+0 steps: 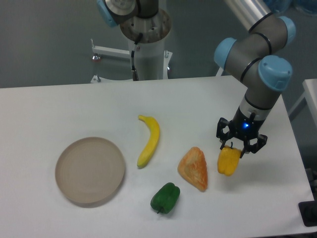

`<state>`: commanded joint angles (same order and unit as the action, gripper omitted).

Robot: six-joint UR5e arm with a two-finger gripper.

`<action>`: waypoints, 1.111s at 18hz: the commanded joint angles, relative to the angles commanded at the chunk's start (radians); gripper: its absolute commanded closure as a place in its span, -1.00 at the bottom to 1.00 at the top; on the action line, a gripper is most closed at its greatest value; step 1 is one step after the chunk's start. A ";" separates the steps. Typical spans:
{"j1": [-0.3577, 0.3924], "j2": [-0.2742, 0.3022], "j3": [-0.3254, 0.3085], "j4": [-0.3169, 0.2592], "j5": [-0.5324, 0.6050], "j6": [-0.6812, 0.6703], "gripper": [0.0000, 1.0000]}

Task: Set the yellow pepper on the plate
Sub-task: 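Hold the yellow pepper in the gripper above the table, then carry the yellow pepper over the banana toward the beige plate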

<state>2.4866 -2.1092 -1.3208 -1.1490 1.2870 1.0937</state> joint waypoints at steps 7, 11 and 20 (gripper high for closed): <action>-0.002 0.014 0.005 0.000 -0.005 0.000 -0.21; -0.040 0.037 0.005 0.015 -0.060 -0.115 -0.21; -0.155 0.118 -0.026 0.052 -0.206 -0.307 -0.20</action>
<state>2.3318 -1.9912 -1.3468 -1.0968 1.0815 0.7871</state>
